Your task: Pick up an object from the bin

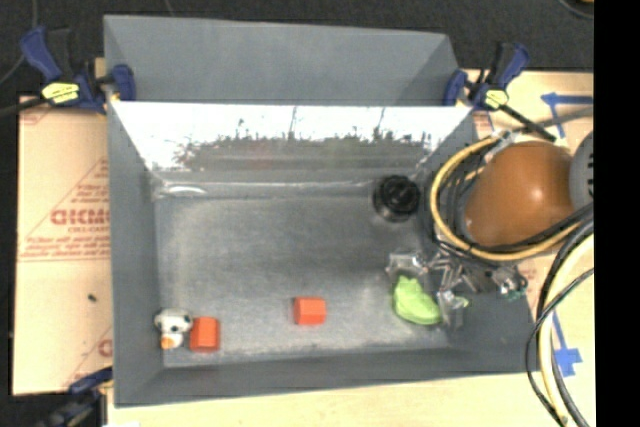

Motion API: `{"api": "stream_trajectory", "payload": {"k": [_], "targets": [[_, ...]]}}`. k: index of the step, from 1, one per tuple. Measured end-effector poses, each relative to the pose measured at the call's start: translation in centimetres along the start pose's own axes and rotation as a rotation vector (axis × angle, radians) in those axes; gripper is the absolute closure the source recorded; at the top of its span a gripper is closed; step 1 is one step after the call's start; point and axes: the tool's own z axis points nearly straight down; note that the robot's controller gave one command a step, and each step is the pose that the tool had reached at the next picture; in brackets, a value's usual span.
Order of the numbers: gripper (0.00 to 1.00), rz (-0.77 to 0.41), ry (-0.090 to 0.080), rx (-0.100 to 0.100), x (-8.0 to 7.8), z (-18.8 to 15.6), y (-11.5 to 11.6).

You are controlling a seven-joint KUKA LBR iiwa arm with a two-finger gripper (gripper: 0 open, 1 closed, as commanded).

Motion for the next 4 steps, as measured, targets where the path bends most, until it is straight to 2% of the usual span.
{"api": "stream_trajectory", "payload": {"k": [1,2,3,4], "targets": [[1.00,-0.068,0.007,0.003,-0.1,0.0,0.9],[1.00,-0.072,0.007,0.003,-0.1,0.0,0.9],[1.00,-0.070,-0.003,0.006,-6.9,0.1,5.3],[1.00,-0.066,-0.002,0.005,-6.9,0.1,5.3]]}}
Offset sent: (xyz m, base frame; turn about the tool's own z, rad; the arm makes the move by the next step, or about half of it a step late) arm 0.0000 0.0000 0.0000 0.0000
